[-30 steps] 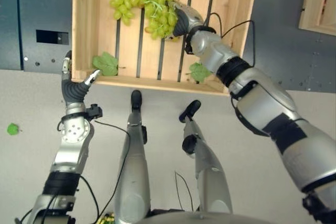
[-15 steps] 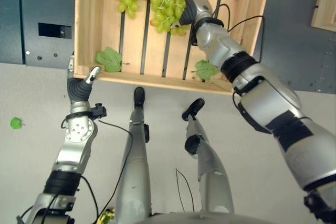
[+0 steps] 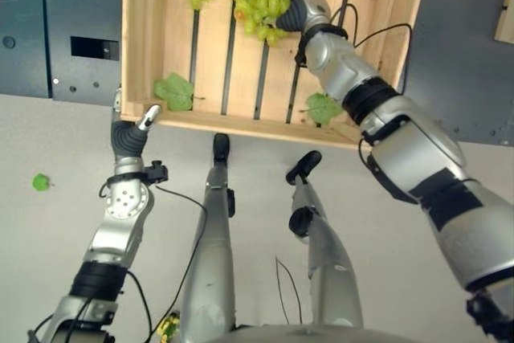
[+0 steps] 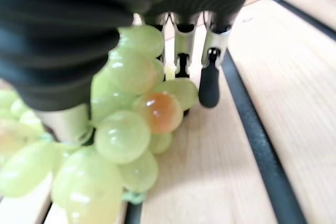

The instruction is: Pick up the fruits from the basket on one side to the basket on the other side

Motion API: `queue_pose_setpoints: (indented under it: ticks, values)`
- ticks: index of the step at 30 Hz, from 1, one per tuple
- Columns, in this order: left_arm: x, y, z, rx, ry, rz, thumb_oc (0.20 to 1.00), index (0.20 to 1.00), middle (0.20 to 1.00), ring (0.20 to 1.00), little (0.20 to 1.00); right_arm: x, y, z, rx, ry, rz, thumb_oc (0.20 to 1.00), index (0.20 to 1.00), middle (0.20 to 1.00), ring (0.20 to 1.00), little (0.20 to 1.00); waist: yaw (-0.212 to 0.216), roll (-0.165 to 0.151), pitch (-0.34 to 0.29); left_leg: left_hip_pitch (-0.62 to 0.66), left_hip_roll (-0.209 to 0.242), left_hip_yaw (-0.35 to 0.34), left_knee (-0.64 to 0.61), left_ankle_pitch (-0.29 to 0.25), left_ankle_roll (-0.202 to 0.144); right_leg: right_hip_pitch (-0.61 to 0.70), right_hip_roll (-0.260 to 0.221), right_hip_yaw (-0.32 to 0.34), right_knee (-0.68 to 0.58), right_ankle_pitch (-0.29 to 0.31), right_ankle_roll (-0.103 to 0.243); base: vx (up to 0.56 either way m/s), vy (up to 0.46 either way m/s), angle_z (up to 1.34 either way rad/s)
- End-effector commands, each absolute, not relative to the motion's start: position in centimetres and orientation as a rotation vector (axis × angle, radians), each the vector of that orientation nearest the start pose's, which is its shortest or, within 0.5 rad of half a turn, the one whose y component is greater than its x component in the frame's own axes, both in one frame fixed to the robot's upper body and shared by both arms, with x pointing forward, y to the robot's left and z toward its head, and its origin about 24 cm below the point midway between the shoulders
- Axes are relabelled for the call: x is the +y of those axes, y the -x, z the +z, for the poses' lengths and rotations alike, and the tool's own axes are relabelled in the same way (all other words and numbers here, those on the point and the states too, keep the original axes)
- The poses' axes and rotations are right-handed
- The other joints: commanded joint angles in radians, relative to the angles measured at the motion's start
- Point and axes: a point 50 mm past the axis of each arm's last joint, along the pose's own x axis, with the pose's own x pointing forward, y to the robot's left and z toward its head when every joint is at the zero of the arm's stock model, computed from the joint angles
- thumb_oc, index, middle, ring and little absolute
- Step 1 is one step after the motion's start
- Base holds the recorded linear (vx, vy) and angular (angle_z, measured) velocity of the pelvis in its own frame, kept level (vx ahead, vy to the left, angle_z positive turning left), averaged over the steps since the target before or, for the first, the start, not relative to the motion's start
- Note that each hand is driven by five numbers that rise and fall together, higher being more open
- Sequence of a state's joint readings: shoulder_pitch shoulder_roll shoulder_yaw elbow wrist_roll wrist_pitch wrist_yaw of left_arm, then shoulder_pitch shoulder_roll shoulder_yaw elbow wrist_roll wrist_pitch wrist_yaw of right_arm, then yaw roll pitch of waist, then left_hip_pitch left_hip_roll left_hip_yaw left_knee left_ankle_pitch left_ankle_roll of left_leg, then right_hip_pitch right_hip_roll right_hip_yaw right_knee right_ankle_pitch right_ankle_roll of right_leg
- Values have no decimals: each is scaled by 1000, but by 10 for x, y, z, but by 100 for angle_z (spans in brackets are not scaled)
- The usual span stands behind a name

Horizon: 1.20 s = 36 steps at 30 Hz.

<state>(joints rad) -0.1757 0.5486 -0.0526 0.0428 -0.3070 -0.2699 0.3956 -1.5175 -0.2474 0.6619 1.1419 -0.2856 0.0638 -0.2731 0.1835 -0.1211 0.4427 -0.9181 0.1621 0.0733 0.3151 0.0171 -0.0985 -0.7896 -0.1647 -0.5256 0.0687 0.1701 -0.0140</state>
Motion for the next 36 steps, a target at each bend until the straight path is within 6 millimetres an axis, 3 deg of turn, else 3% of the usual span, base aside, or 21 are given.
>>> queue_pose_setpoints:
  ticks: [1,8,11,12,13,14,16,19,22,24,27,36]
  values:
    - [229,-270,132,-447,-165,245,1000,1000,1000,1000,1000,-73,-429,235,-242,1235,2,200,200,200,200,200,14,30,77,103,-95,38,-126,5,26,12,-62,28,124,-59,177,0,0,0]
    - [228,-270,132,-447,-167,238,1000,1000,1000,1000,1000,-80,-430,232,-222,1187,-5,200,200,200,200,200,18,41,77,108,-97,37,-132,10,26,13,-67,25,131,-62,177,0,0,0]
    - [228,-271,132,-446,-160,232,1000,1000,1000,1000,1000,-66,-426,229,-230,959,89,200,200,200,200,200,18,44,77,112,-97,37,-127,10,26,17,-71,22,140,-64,176,0,0,0]
    - [228,-271,132,-445,-161,232,1000,1000,1000,1000,1000,-66,-426,229,-229,956,90,200,200,200,200,200,18,44,77,113,-97,36,-127,10,26,17,-71,22,140,-65,176,-30,0,1]
    - [230,-271,132,-445,-163,234,1000,1000,1000,1000,1000,-49,-420,235,-285,773,178,200,200,200,200,200,15,39,77,123,-94,39,-124,9,25,26,-72,21,144,-66,175,0,0,0]
    - [230,-271,132,-444,-163,234,1000,1000,1000,1000,1000,-50,-420,235,-284,769,179,200,200,200,200,200,15,38,77,123,-94,39,-124,9,25,26,-72,22,144,-66,175,-40,-13,0]
    - [236,-267,127,-415,-178,236,1000,1000,1000,1000,1000,-36,-409,249,-379,603,275,200,200,200,200,200,10,12,77,156,-87,45,-129,11,21,51,-72,19,146,-67,175,0,0,0]
    - [244,-263,119,-373,-190,242,1000,1000,1000,1000,1000,-37,-403,257,-425,527,346,200,200,200,200,200,6,-11,77,200,-84,52,-138,16,18,91,-74,12,148,-66,175,-32,-52,-3]
    - [246,-260,114,-347,-193,229,1000,1000,1000,1000,1000,-46,-399,260,-439,439,389,200,200,200,200,200,10,-17,77,242,-86,55,-146,17,17,134,-76,6,143,-65,178,-12,-25,1]
    - [250,-257,103,-298,-174,223,1000,1000,1000,1000,1000,-65,-395,263,-447,315,416,200,200,200,200,200,14,-24,77,309,-90,64,-152,14,17,201,-82,2,135,-60,182,-36,-41,3]
    - [256,-255,92,-246,-187,216,1000,1000,1000,1000,1000,-79,-388,263,-457,240,468,200,200,200,200,200,17,-30,77,381,-93,73,-159,10,16,270,-85,4,122,-57,186,-9,-35,-4]
    - [268,-244,80,-172,-272,157,1000,1000,1000,1000,1000,-116,-369,264,-462,298,564,200,200,200,200,200,42,-24,77,572,-103,82,-234,28,15,445,-83,-4,74,-52,202,4,-17,0]
